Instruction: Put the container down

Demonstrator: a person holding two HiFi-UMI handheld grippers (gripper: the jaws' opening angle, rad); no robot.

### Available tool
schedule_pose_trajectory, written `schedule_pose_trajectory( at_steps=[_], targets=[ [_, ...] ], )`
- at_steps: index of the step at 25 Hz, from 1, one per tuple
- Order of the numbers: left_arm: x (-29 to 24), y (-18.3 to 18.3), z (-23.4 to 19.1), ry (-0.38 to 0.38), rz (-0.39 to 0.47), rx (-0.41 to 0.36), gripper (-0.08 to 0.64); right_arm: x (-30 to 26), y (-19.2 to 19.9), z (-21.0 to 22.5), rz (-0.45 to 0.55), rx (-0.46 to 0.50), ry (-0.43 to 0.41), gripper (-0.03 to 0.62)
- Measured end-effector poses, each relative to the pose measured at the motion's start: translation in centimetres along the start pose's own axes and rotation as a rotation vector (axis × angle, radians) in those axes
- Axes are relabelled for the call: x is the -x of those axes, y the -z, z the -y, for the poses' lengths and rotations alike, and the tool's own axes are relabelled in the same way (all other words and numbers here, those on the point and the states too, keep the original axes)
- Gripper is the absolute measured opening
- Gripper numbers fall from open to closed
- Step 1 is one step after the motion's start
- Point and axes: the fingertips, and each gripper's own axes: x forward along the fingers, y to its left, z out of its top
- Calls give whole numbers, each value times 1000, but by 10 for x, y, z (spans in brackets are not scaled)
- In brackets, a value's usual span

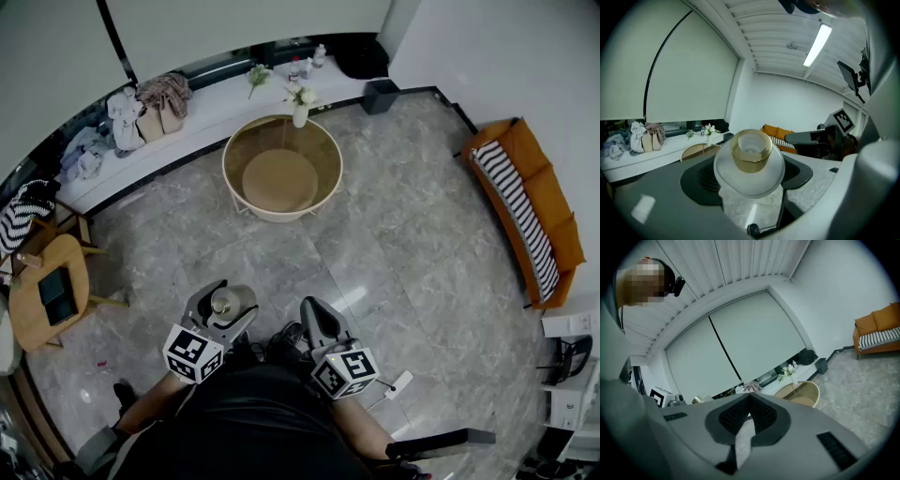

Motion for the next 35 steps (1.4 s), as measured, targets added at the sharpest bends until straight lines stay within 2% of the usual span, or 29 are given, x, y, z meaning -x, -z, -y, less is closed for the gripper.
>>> schedule_pose_trajectory(
  at_steps=[6,15,23,29,35],
  targets=[
    [28,24,-48,13,-26,19,342,-35,31,-37,-31,2,25,6],
    [59,4,-84,-17,33,-31,342,-70,27,-78,-9,39,-11,8],
    [74,1,-109,-27,58,-24,342,-87,22,-96,15,50,0,8],
    [72,6,-125,-26,36,-15,342,-98,23,-96,4,30,21,8],
    [46,1,-141,-62,22,-11,342,-131,19,-81,-21,36,-37,6]
  ],
)
